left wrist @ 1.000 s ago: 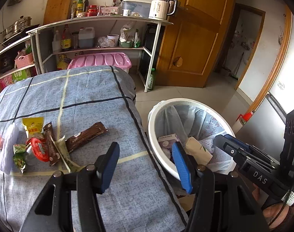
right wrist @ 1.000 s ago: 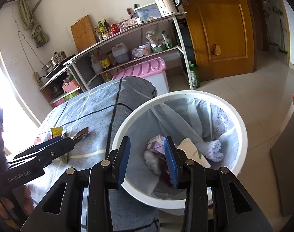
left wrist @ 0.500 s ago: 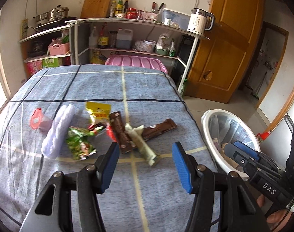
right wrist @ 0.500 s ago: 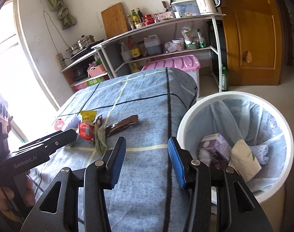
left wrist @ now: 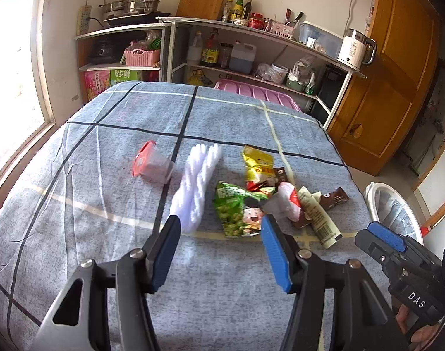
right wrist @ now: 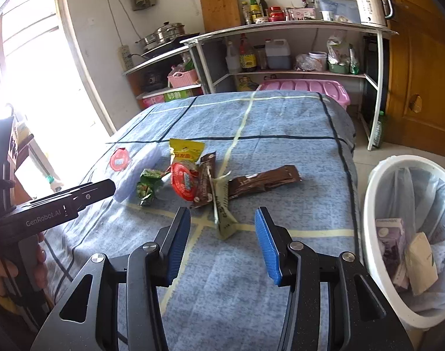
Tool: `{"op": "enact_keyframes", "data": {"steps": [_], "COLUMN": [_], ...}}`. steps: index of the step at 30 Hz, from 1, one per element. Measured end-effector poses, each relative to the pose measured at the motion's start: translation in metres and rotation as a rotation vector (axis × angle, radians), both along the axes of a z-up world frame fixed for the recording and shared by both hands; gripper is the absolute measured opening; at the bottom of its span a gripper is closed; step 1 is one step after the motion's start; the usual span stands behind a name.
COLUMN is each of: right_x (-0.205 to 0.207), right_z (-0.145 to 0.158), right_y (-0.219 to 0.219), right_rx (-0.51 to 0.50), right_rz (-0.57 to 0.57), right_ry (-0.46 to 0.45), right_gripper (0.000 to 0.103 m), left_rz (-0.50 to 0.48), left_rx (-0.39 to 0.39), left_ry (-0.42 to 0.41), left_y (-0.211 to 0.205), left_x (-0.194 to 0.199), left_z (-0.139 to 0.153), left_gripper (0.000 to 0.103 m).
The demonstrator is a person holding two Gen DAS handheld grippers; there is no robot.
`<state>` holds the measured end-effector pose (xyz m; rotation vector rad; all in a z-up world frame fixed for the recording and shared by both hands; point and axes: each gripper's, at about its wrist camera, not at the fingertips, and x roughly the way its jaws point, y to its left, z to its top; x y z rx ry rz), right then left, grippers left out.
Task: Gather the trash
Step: 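Grasp the beige paper wrapper with the right tool while the left tool grasps the white foam sleeve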
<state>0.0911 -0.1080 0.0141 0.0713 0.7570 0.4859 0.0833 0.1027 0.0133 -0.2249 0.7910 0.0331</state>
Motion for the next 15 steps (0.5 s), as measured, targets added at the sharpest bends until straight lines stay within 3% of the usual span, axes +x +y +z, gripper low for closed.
{"op": "enact_keyframes", "data": {"steps": [6,15], "right_x": [0.013,0.031], "right_z": [0.000,-0.014], "right_y": [0.032,0.028], "right_rx": [-0.035,-0.097], "right_rz": [0.071,0.003], "right_ry": [0.000,0.029], "right_gripper": [0.047,0.047], "left_rz": [0.014,0.015], "left_rx": [0.008,-0.017], "left_ry": [0.020,0.054], "left_y": [0.022,0.039], "left_x": [0.006,0.022], "left_z": [-0.006,-0.018], "left_gripper": [0.060,0.061]}}
